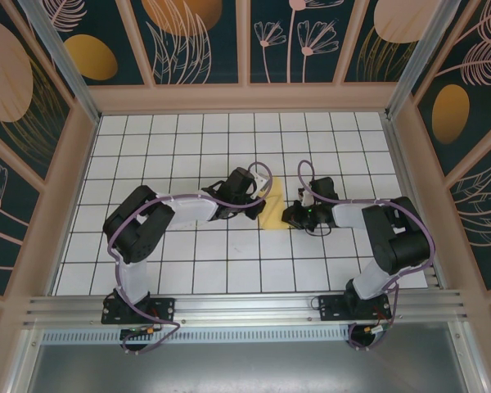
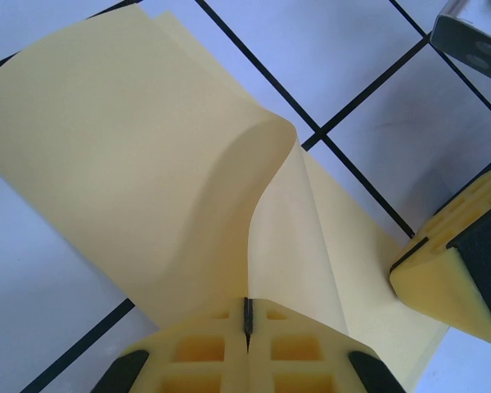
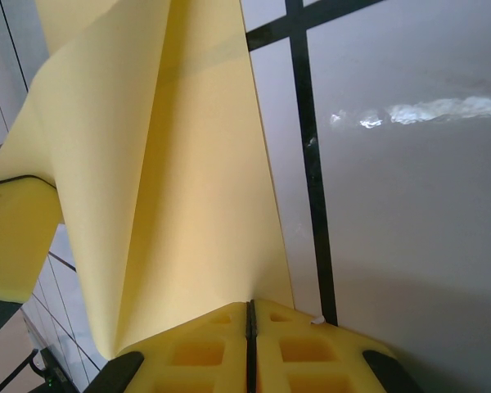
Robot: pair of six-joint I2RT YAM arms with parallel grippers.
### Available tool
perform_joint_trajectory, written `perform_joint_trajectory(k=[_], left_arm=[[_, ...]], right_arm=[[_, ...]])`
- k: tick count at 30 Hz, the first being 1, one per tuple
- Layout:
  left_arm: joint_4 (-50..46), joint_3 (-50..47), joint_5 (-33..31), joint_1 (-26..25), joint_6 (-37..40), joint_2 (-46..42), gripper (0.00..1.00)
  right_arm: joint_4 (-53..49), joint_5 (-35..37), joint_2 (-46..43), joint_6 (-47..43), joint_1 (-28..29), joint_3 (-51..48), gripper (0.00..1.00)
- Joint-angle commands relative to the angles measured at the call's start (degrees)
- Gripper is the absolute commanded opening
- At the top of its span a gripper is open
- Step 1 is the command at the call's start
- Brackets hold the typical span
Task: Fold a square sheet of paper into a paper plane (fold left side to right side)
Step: Fold the triangle a second time at the center of the table.
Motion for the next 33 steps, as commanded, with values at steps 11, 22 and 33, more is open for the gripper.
perform_joint_trajectory(k=[11, 22, 33], left_arm=[[0.46, 0.58, -1.08, 0.37, 1.23, 2.6, 0.0], [0.46, 0.15, -2.49, 0.37, 1.39, 3.17, 0.0], [0.9, 0.4, -0.57, 0.38, 1.13, 4.06, 0.0]], right_arm=[[-3.89, 4.29, 3.72, -1.89, 1.32, -1.49, 0.11], [-3.76, 4.29, 4.02, -1.97, 1.27, -1.59, 0.12], [-3.18, 3.6, 4.04, -1.97, 1.39, -1.59, 0.12]])
